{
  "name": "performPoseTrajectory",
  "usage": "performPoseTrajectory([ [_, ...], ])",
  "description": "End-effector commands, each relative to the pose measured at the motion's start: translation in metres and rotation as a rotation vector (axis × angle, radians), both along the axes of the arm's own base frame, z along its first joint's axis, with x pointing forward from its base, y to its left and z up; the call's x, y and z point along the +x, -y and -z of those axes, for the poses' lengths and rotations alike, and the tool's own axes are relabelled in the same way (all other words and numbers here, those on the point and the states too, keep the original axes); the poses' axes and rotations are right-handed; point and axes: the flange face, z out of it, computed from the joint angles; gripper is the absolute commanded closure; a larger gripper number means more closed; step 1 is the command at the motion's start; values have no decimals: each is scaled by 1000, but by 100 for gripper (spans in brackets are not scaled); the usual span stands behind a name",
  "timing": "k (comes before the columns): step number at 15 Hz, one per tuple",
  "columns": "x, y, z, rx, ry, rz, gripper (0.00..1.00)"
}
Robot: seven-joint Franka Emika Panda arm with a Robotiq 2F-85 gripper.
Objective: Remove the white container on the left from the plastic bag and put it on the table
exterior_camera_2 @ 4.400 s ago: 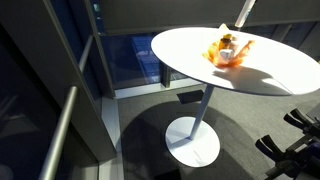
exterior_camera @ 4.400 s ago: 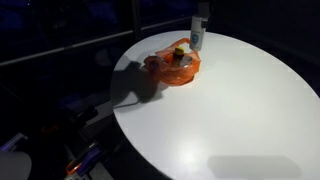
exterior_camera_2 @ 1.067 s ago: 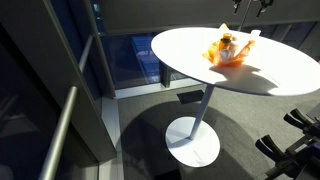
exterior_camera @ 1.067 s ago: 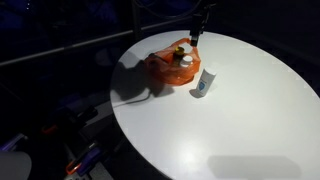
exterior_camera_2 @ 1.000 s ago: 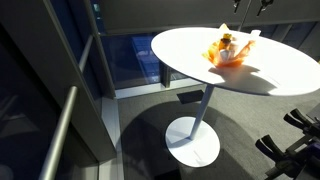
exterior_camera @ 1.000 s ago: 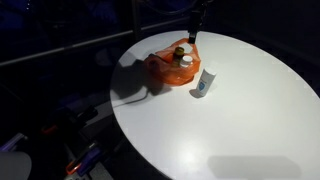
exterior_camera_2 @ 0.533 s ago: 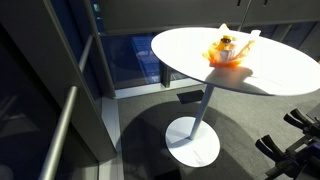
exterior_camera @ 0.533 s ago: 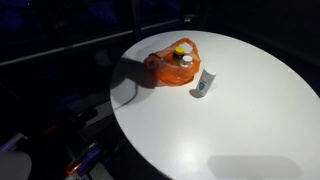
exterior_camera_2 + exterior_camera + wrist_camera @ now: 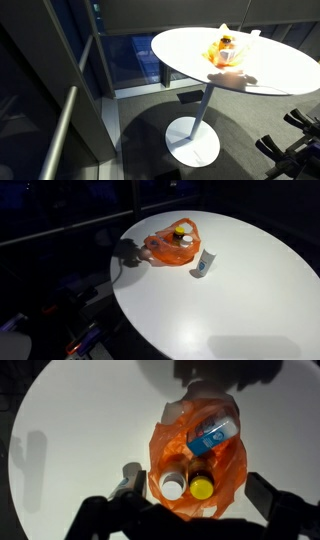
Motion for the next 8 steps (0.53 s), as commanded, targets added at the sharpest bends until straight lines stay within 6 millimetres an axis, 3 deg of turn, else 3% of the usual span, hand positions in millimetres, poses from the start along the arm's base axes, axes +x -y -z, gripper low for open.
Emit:
performPoseTrajectory([
  [1, -27, -12, -22, 23, -62, -80, 0],
  [8, -49, -29, -45, 48, -111, -181, 0],
])
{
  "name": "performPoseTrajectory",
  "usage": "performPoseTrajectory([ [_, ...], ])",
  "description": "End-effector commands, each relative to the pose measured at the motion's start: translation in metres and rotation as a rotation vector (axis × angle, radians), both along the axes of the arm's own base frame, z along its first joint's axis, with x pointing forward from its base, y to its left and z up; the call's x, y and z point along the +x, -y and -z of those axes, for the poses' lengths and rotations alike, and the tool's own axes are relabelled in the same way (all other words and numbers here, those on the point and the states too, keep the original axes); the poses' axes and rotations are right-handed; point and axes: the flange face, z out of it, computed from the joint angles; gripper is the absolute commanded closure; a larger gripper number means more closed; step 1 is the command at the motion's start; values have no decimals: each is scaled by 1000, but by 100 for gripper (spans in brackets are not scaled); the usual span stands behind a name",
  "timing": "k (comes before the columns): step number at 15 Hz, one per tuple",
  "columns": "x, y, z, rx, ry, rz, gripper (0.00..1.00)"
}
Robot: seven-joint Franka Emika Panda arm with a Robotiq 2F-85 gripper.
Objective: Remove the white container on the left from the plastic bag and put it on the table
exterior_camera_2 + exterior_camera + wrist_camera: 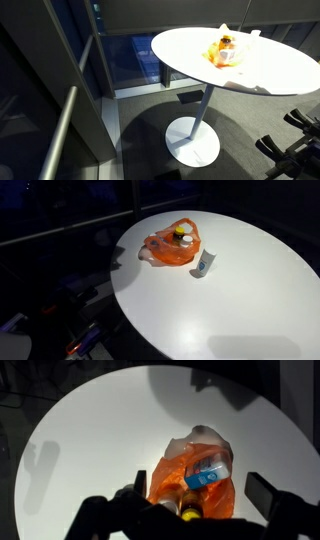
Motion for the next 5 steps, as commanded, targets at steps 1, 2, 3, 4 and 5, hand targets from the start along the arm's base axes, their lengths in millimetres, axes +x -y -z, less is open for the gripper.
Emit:
performPoseTrajectory([
  [1, -10, -6, -7, 28, -12, -41, 0],
  [2, -3, -3, -4, 5, -5, -18, 0],
  [3, -3, -4, -4, 6, -5, -21, 0],
  [4, -3, -4, -4, 6, -7, -21, 0],
  [5, -3, -4, -3, 6, -8, -21, 0],
])
